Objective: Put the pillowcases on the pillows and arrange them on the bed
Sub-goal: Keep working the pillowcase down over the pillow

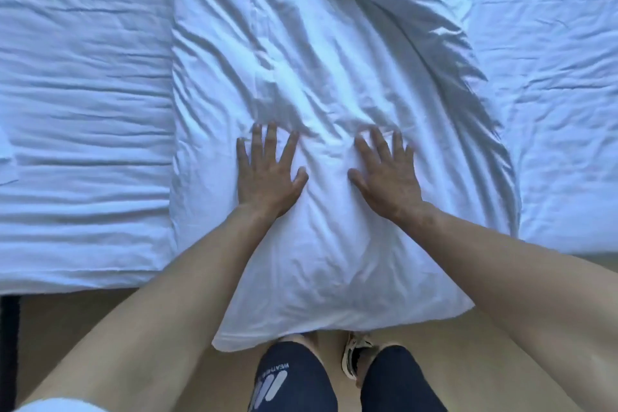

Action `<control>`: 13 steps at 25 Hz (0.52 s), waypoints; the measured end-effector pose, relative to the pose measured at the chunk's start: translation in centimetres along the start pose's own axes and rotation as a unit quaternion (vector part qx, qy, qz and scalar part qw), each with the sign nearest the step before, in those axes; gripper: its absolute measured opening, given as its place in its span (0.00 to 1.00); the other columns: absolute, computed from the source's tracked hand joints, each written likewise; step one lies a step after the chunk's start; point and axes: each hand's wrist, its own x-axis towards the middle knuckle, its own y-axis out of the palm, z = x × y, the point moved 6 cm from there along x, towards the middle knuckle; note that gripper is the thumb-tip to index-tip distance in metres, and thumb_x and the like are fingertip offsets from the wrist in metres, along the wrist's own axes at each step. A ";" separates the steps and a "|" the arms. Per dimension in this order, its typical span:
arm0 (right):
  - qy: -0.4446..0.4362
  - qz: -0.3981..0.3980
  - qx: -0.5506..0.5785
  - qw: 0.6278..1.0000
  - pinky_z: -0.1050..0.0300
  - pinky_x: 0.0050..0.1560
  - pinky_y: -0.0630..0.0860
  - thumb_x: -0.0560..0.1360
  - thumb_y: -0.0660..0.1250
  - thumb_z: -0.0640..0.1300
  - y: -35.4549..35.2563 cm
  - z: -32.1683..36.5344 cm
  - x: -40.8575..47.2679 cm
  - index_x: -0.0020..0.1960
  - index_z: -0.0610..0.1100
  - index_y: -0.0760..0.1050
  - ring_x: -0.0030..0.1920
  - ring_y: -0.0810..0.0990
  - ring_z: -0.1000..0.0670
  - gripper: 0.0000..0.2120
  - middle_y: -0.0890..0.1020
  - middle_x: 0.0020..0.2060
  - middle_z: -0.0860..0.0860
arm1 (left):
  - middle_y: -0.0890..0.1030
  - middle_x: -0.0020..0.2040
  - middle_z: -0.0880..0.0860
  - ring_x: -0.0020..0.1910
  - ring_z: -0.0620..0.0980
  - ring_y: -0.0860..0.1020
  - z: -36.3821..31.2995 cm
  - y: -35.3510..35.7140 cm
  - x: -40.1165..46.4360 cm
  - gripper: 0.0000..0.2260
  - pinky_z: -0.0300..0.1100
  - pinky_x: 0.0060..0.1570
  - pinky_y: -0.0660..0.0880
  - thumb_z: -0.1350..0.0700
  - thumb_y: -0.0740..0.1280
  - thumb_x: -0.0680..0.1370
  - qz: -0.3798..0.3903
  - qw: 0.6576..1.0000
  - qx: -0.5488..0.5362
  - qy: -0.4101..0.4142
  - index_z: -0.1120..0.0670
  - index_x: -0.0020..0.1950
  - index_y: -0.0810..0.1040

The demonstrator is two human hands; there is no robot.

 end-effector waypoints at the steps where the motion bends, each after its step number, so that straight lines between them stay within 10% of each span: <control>1: 0.006 0.021 -0.015 1.000 0.31 0.76 0.47 0.82 0.54 0.61 -0.4 0.0 1.7 0.82 0.51 0.51 0.80 0.47 0.33 0.33 0.49 0.82 0.47 | 0.41 0.83 0.55 0.81 0.59 0.38 0.8 -0.7 1.9 0.32 0.64 0.77 0.41 0.36 0.49 0.81 0.001 1.000 -0.002 -0.007 0.43 0.83 0.46; 7: 0.022 0.042 0.004 0.999 0.38 0.79 0.39 0.83 0.50 0.62 -7.1 0.1 12.7 0.83 0.52 0.43 0.81 0.37 0.41 0.33 0.40 0.82 0.49 | 0.37 0.83 0.53 0.81 0.58 0.35 5.5 -5.4 13.9 0.31 0.66 0.76 0.39 0.35 0.46 0.81 0.033 0.999 0.004 -0.021 0.40 0.82 0.41; 13: -0.071 -0.028 -0.004 0.997 0.42 0.81 0.46 0.79 0.62 0.51 -15.1 2.8 23.9 0.81 0.43 0.56 0.82 0.48 0.39 0.34 0.51 0.82 0.42 | 0.38 0.83 0.55 0.81 0.58 0.36 7.1 -11.8 23.5 0.32 0.67 0.75 0.41 0.34 0.47 0.81 0.058 0.995 -0.037 -0.077 0.41 0.82 0.40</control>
